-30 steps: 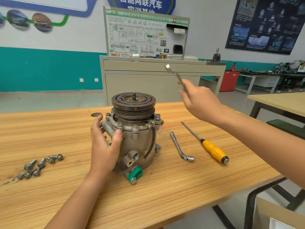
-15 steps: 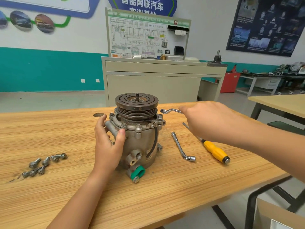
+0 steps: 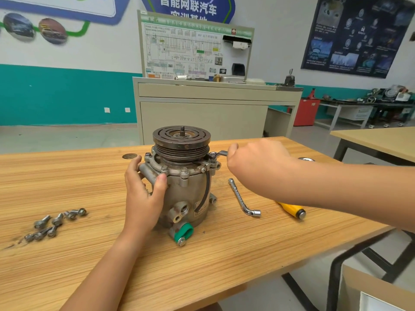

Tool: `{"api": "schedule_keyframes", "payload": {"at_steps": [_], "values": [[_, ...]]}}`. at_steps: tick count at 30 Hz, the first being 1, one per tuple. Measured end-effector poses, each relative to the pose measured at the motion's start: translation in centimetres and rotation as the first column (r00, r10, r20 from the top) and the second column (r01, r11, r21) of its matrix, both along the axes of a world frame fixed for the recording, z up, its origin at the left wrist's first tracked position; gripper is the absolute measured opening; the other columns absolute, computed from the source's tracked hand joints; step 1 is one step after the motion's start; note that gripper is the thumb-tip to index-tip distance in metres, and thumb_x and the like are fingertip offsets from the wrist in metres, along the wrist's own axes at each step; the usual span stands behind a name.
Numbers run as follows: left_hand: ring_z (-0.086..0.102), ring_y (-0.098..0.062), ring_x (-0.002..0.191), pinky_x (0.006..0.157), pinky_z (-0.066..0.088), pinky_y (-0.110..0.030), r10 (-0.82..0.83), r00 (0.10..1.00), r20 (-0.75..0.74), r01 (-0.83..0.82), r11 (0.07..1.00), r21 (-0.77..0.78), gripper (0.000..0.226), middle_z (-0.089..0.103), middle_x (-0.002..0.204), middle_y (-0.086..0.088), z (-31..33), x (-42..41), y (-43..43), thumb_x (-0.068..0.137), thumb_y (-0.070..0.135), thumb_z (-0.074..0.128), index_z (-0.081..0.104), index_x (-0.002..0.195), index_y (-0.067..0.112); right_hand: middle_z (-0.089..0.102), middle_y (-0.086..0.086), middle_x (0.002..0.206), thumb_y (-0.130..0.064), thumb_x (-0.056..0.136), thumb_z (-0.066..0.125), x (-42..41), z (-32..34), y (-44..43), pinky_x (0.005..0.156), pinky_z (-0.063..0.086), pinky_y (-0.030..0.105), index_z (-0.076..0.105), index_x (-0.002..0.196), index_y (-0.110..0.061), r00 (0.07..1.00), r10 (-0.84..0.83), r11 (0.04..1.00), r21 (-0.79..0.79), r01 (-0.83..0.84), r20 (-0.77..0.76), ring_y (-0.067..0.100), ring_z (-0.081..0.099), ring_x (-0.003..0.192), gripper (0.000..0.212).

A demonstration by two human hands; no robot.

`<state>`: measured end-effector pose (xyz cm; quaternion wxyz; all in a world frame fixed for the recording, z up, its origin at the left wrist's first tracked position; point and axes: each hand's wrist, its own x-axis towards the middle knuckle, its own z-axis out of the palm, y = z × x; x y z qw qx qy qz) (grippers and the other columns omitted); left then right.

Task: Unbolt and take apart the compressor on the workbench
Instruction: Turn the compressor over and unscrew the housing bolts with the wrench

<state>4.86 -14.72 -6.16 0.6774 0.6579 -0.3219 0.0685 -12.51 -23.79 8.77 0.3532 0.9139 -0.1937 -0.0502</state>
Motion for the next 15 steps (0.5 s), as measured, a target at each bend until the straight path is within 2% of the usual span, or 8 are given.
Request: {"api": "schedule_keyframes", "payload": {"at_steps": [5, 9, 10, 13, 15], "values": [[0.036, -0.019, 0.133, 0.105, 0.038, -0.050, -0.001, 1.000, -0.001, 0.001, 1.000, -0.002, 0.080, 0.032, 0.146, -0.001, 0.0, -0.1, 0.0, 0.071, 0.061, 0.044, 0.024, 0.141, 0.029, 0.029, 0.000, 0.061, 0.003, 0.090, 0.043, -0.2, -0.4, -1.0, 0.037, 0.023, 0.026, 0.046, 0.125, -0.003, 0.999, 0.045, 0.998, -0.034, -0.045, 0.012, 0.015, 0.026, 0.047, 0.036], [0.036, -0.020, 0.133, 0.105, 0.038, -0.050, 0.004, 1.000, 0.007, -0.004, 1.000, -0.003, 0.079, 0.032, 0.145, 0.000, 0.0, -0.1, 0.0, 0.071, 0.061, 0.043, 0.024, 0.141, 0.030, 0.033, 0.001, 0.055, 0.002, 0.089, 0.041, -0.1, -1.0, -2.6, 0.035, 0.021, 0.024, 0.037, 0.130, 0.001, 0.996, 0.091, 0.990, -0.111, -0.090, 0.004, 0.016, 0.031, 0.043, 0.041], [0.036, -0.019, 0.133, 0.106, 0.037, -0.050, 0.003, 1.000, 0.007, -0.003, 1.000, -0.003, 0.079, 0.032, 0.145, 0.000, 0.0, -0.1, 0.0, 0.071, 0.061, 0.043, 0.024, 0.141, 0.030, 0.034, -0.001, 0.054, -0.004, 0.091, 0.040, -0.1, -1.1, -3.2, 0.036, 0.021, 0.023, 0.037, 0.126, -0.001, 0.995, 0.101, 0.990, -0.105, -0.099, 0.017, 0.014, 0.032, 0.043, 0.036], [0.036, -0.019, 0.134, 0.106, 0.037, -0.050, 0.006, 1.000, 0.004, -0.006, 1.000, -0.007, 0.078, 0.032, 0.145, 0.001, 0.0, -0.1, 0.0, 0.071, 0.062, 0.043, 0.024, 0.140, 0.032, 0.035, -0.004, 0.053, -0.024, 0.094, 0.035, 0.0, -0.6, -4.9, 0.039, 0.022, 0.023, 0.039, 0.100, -0.013, 0.987, 0.156, 0.987, -0.042, -0.154, 0.043, 0.011, 0.033, 0.044, 0.014], [0.036, -0.018, 0.133, 0.106, 0.037, -0.050, 0.006, 1.000, 0.006, -0.006, 1.000, -0.006, 0.076, 0.032, 0.146, 0.002, -0.1, -0.2, 0.0, 0.071, 0.062, 0.043, 0.024, 0.139, 0.035, 0.035, -0.004, 0.054, -0.022, 0.095, 0.034, 0.3, -0.4, -6.3, 0.040, 0.022, 0.024, 0.038, 0.096, -0.016, 0.984, 0.175, 0.984, -0.034, -0.174, 0.041, 0.011, 0.034, 0.045, 0.008]]}}
